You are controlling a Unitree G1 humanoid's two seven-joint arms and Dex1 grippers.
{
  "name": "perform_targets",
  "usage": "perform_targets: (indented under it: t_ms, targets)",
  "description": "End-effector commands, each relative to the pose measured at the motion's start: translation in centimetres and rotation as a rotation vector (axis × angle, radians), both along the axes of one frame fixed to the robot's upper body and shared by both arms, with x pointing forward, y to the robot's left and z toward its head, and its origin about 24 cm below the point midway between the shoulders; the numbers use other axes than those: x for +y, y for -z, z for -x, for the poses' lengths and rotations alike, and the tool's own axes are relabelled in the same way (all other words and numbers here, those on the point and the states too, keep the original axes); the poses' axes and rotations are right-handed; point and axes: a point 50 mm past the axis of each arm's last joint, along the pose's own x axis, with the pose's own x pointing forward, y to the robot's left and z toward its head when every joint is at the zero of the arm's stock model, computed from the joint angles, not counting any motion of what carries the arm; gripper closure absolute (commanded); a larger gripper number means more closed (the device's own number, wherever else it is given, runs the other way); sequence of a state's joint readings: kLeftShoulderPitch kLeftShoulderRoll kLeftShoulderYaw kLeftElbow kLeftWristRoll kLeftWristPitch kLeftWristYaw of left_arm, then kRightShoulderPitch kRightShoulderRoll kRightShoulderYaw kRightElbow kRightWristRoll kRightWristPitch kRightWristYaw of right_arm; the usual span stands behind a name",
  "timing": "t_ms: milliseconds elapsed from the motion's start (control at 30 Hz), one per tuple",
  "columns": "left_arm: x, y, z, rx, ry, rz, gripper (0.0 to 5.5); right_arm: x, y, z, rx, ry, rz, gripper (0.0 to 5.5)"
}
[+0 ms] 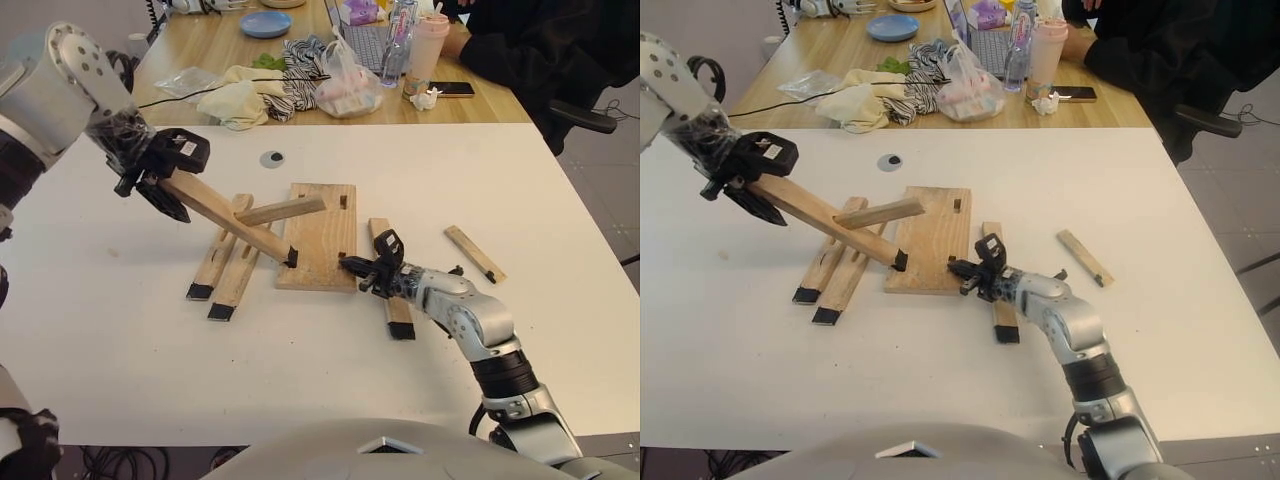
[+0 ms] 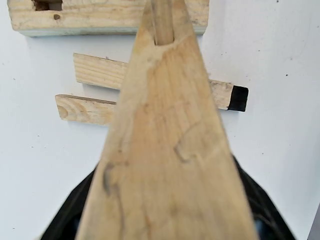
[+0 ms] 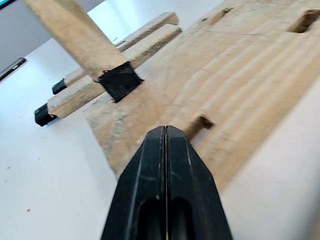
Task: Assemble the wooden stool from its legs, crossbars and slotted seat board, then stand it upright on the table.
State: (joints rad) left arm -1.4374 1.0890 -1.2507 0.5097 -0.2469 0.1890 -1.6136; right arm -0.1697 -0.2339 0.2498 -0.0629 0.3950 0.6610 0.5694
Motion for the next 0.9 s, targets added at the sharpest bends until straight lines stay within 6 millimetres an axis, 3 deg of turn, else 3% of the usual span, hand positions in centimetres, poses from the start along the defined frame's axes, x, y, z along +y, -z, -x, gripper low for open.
perform_targets:
  t_ms: [33,267,567,900]
  targets:
    - [-1.8,-1.2,-0.4,-0.010,0.045,0.012,3.51,0.7,0.4,-0.1,0.025,-0.005,0.003,5.50]
    - [-4.8,-1.5,-0.7,0.015,0.095,0.076,3.51,0.9,1.7,0.5,0.099,-0.015,0.028,5.50]
    - [-6.6,-1.1,0.6,0.106,0.094,0.219,3.51,0.6,2.2,1.0,0.128,-0.025,0.050,5.50]
    - [-5.4,0.8,0.8,0.096,0.030,0.259,3.53,-0.1,0.8,0.9,0.049,-0.074,0.032,5.50]
